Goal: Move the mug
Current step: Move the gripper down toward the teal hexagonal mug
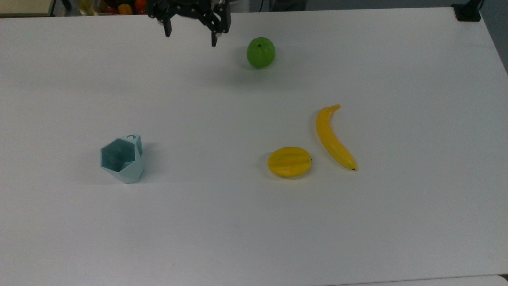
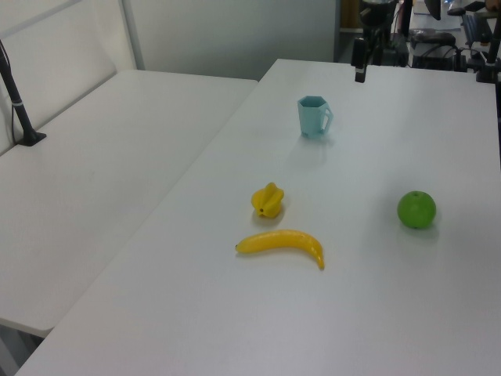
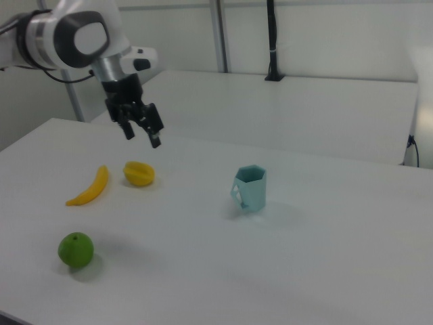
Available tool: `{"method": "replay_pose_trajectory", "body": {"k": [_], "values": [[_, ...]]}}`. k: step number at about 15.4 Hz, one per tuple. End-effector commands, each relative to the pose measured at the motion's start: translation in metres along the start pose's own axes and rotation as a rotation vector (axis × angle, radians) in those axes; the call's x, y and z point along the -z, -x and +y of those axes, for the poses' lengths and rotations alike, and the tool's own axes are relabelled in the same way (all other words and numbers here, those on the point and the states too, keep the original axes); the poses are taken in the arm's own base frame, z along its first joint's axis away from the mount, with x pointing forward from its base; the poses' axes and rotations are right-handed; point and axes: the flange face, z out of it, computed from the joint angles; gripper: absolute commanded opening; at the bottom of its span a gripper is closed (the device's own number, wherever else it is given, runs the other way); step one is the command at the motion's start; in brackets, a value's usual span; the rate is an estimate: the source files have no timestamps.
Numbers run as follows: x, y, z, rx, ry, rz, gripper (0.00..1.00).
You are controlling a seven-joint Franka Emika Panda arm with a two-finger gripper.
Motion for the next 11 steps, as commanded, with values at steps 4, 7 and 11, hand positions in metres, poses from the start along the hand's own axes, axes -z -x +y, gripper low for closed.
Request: {"method": "replay_pose_trajectory", "body": {"k": [4,7,11], "values": [[-0.089,-0.062,0.062,-0.118,0.014,0.108,1.0],[-0.139,-0.083,0.077,-0.135,0.021,0.15,1.0],[-0.198,-0.094,0.079,-0.122,0.045,0.156,1.0]]}}
